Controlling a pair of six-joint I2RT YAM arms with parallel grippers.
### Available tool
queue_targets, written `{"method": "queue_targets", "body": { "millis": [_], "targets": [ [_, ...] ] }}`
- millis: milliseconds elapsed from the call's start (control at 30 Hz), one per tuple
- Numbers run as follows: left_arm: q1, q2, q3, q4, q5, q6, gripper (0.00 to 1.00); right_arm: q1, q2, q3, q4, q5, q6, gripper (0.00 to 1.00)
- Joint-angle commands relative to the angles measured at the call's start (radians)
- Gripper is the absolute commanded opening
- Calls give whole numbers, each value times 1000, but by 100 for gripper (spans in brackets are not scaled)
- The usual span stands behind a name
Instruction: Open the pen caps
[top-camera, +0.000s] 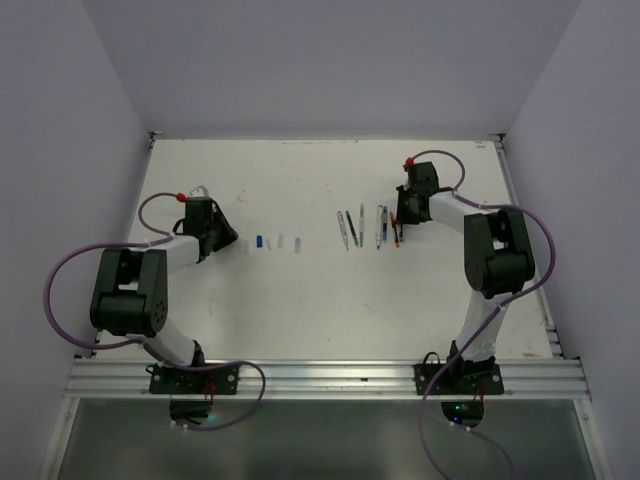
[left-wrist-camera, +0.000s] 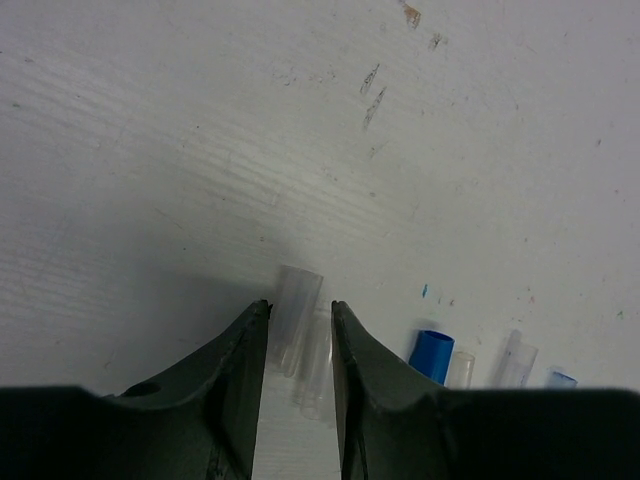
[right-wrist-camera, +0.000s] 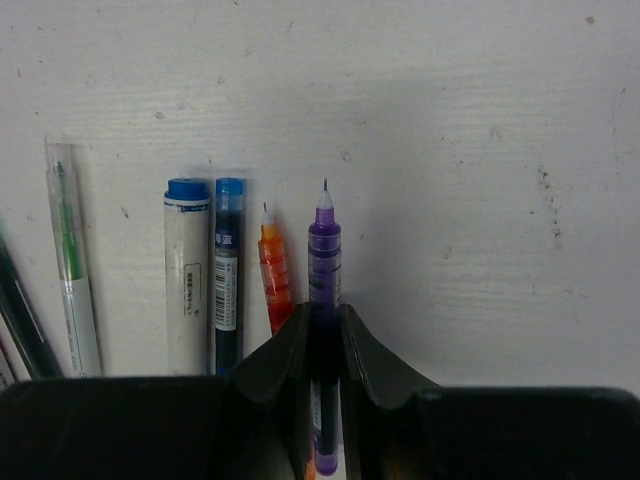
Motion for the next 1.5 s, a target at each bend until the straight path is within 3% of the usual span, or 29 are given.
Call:
{"method": "queue_targets", "body": {
  "millis": [0, 433, 667, 800, 1000, 1233, 1467],
  "targets": [
    [6, -6, -36, -46, 1, 18, 35, 3, 20, 24, 6, -34, -4, 18],
    [6, -175, -50, -89, -13, 16, 38, 4, 0, 18, 3, -14, -4, 30],
    [3, -305, -47, -167, 12, 18, 39, 3, -129, -1, -32, 65, 4, 31],
    [-15, -391, -45, -178, 36, 10, 41, 3, -227, -17, -66, 108, 10, 42],
    [-172, -434, -7, -181, 27, -8, 41, -6, -359, -57, -127, 171, 38, 50],
    [-429, -453, -7, -107, 53, -28, 49, -150, -476, -155, -186, 183, 68, 53],
    [-483, -425, 7, -24, 156, -9, 61, -319, -554, -249, -180, 187, 67, 56]
  ]
}}
